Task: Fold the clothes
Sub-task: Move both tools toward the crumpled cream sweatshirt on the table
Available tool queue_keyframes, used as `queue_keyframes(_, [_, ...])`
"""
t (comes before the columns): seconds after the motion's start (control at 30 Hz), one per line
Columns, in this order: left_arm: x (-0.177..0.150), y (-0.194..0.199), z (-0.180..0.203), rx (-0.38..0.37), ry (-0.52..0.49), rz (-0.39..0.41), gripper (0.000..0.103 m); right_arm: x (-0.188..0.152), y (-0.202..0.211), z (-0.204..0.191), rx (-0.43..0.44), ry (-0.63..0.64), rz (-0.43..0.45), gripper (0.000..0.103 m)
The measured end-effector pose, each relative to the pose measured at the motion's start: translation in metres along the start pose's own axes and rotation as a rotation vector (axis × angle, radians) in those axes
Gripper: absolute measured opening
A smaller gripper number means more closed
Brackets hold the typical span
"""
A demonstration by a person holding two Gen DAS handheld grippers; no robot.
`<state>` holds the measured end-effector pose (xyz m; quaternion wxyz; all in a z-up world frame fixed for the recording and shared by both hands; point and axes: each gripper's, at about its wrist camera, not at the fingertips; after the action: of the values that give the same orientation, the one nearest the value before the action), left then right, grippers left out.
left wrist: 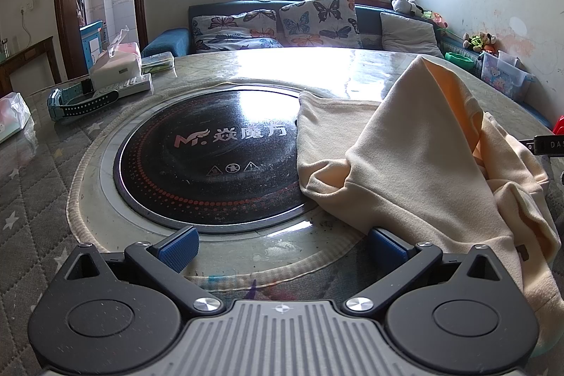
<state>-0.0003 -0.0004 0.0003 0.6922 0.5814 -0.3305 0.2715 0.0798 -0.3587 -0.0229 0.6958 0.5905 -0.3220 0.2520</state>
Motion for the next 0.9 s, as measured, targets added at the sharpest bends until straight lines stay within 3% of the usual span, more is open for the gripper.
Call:
queue_keyframes(0.13, [0.000,0.001,0.003,0.004,-0.006,-0.001,0.103,0.001,-0.001,-0.004,0.025,-0.018,-0.032,0.103])
queue_keyframes(0.33, [-0.001,0.001,0.007,0.026,-0.008,-0.007,0.103,-0.010,0.017,0.008,0.040,-0.034,0.024,0.103])
queue_keyframes(0.57, [-0.002,0.013,0.018,0.082,-0.030,-0.023,0.103,-0.024,0.054,-0.015,0.047,-0.004,0.076,0.103])
queue_keyframes(0.9, [-0.002,0.037,0.031,0.086,0.005,-0.031,0.103,-0.039,0.096,-0.034,0.084,0.076,0.115,0.103])
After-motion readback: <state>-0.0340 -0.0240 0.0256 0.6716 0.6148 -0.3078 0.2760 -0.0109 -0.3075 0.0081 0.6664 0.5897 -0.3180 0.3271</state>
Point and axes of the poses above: each gripper's, at about its wrist camera, not at the fingertips, and y roughly against the way its jaws point, z to its right, x to its top, and after that the axes turned 10 degrees about -x, right-handed
